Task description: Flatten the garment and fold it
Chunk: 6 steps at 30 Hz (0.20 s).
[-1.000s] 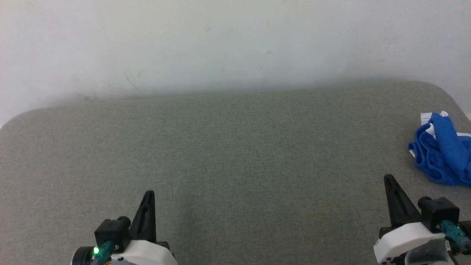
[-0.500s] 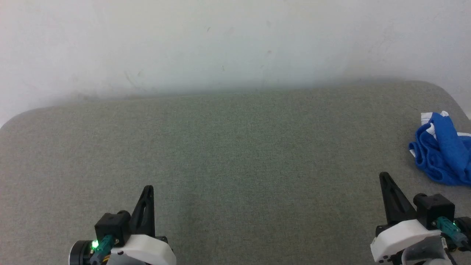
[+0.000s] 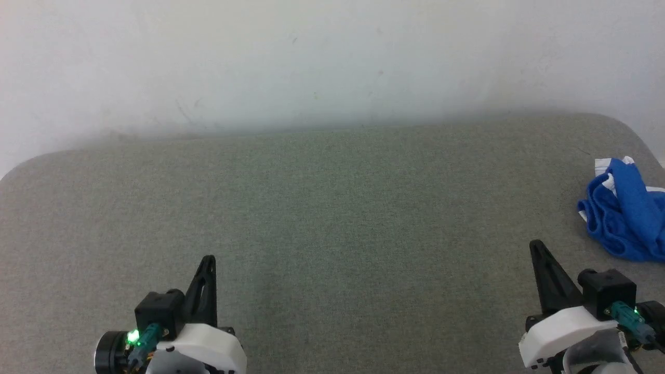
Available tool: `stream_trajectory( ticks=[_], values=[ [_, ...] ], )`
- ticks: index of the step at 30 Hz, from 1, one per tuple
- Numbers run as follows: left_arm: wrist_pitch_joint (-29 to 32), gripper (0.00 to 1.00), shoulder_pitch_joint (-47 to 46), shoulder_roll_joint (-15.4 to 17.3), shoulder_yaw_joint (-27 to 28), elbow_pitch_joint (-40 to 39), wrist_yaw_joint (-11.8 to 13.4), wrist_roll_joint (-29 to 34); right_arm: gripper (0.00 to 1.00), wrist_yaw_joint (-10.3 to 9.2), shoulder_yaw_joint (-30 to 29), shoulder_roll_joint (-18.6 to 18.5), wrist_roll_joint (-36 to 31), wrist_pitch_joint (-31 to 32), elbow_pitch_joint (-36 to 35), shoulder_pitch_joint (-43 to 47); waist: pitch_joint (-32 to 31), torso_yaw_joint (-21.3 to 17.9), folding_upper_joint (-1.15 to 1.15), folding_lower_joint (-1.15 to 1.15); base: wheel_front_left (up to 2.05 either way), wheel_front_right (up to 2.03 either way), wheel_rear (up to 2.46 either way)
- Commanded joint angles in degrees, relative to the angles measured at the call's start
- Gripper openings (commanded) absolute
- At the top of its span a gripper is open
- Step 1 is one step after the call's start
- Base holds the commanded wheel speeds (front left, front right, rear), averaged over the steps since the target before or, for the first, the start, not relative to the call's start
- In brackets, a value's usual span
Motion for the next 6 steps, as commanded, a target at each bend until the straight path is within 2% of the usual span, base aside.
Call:
stream_trajectory(
  ticks=[1,6],
  values=[
    [0.3,0.00,-1.0,-0.3,0.5,-0.4,-0.5,0.8,0.00,-0.07,0.4,0.1,-0.5,0.3,-0.5,-1.1,0.0,0.0,0.00,0.00,0.00,0.00,0.00],
    [0.9,0.00,-1.3,-0.5,1.0,-0.5,-0.8,1.6,0.00,-0.07,0.7,0.1,-0.6,0.8,-0.9,-1.3,0.0,0.0,0.00,0.00,0.00,0.00,0.00]
  ],
)
